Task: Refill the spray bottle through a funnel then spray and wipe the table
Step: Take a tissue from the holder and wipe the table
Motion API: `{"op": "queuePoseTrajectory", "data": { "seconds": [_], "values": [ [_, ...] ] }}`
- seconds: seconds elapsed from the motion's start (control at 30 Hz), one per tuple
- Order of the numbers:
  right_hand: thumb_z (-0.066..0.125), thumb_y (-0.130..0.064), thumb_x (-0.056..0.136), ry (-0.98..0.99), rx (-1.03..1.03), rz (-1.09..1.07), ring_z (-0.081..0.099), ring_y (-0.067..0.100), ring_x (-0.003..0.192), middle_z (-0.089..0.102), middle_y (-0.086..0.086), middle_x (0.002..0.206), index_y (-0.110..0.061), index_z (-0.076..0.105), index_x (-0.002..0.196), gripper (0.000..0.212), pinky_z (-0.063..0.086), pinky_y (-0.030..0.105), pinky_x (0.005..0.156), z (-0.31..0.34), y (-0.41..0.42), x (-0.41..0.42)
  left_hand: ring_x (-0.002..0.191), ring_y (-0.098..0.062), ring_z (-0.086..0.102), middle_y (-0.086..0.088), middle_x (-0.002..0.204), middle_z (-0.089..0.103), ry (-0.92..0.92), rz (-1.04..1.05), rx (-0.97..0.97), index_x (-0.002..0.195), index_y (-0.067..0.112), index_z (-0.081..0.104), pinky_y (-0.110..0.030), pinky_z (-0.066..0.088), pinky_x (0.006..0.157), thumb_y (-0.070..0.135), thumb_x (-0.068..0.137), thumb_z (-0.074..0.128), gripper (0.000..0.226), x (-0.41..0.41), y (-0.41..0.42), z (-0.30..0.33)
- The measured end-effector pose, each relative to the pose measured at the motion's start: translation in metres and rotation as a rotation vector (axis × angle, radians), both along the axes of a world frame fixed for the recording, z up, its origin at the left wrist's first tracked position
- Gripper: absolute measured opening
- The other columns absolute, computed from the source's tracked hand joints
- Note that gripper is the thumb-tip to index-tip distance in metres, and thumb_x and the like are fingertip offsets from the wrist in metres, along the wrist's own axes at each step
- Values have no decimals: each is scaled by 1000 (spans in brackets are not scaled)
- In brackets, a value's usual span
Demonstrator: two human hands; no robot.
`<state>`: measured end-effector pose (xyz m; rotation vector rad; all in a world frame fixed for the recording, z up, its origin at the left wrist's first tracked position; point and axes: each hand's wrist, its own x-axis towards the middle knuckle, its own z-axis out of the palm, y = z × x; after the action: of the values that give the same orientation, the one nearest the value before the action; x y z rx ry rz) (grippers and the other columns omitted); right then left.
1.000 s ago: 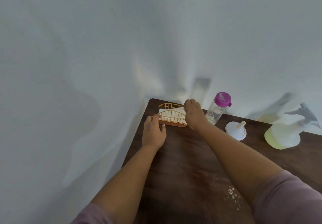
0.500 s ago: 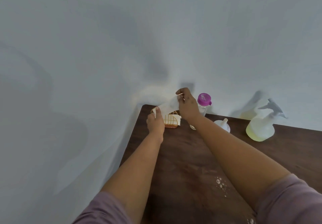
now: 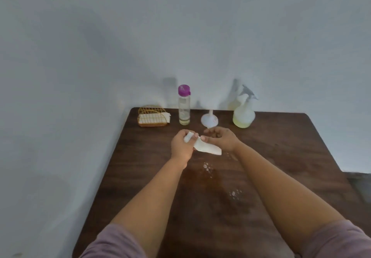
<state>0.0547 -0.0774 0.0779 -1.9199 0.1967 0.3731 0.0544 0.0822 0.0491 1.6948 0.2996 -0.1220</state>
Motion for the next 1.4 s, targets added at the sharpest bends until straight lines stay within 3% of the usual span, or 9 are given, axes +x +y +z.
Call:
{"op": "queuePoseTrajectory", "data": {
  "seconds": [0.23, 0.37, 0.6, 0.73, 0.9, 1.03, 1.1, 1.2, 1.4],
  "values": [
    [77, -18, 79, 151, 38, 160, 49, 13, 72, 54, -2, 71, -15, 57, 76, 20, 43, 24, 72, -27, -79, -91, 65, -12, 60, 0, 82, 67, -5, -195, 151, 85, 19, 61, -29, 51, 58, 37, 86, 72, 20, -81, -76, -24],
    [79, -16, 76, 118, 26, 95, 56, 10, 75, 60, -6, 78, -17, 57, 91, 27, 49, 25, 75, -45, -93, -122, 53, -9, 54, -2, 75, 64, 117, -203, -17, 87, 13, 61, -24, 47, 54, 33, 85, 74, 24, -105, -95, -34],
    [64, -24, 87, -203, -460, -42, 53, 20, 84, 60, 2, 91, -14, 60, 91, 11, 35, 26, 69, -58, -107, -123, 74, -12, 63, -8, 92, 67, 125, 8, -91, 98, 10, 61, -29, 56, 79, 14, 93, 65, 8, -105, -92, -49],
    [52, -17, 93, -423, -714, -210, 51, 25, 83, 52, 5, 98, -11, 55, 100, 10, 40, 34, 68, -65, -114, -112, 88, -16, 63, 2, 93, 65, 122, 44, 80, 99, 16, 62, -34, 52, 89, 22, 92, 64, 10, -91, -73, -62],
    [55, -31, 92, -211, -856, 338, 52, 25, 103, 52, 3, 109, -17, 58, 106, 21, 46, 36, 78, -110, -100, -120, 94, -14, 63, 5, 100, 66, 83, -80, 426, 95, 25, 60, -32, 50, 92, 23, 89, 66, 8, -82, -49, -76],
    [46, -20, 94, -393, -814, 127, 55, 28, 99, 58, 7, 107, -9, 62, 101, 21, 49, 37, 83, -132, -97, -133, 102, -14, 59, 2, 116, 60, 2, -220, 632, 113, 18, 61, -29, 48, 93, 22, 92, 62, 21, -78, -26, -86],
    [23, -33, 95, -350, -835, 317, 40, 31, 134, 43, 9, 145, -6, 49, 134, 54, 31, 34, 113, -139, -102, -137, 121, -19, 49, 1, 125, 55, -51, -312, 786, 122, 17, 58, -32, 42, 101, 21, 95, 55, 27, -80, -16, -89],
    [2, -68, 87, -213, -802, 535, -14, 13, 146, -13, -5, 156, -17, 0, 152, 83, -6, 30, 117, -149, -98, -146, 135, -22, 36, 0, 145, 44, -94, -385, 953, 137, 17, 49, -38, 37, 106, 21, 99, 46, 39, -78, -8, -94],
    [-6, -72, 78, -150, -784, 505, -23, 11, 142, -18, -1, 157, -16, -8, 151, 92, -8, 37, 119, -147, -60, -101, 149, -21, 14, 1, 163, 15, -21, -499, 1106, 153, 19, 23, -39, 20, 119, 29, 102, 40, 55, -58, -1, -101]
  ]
}}
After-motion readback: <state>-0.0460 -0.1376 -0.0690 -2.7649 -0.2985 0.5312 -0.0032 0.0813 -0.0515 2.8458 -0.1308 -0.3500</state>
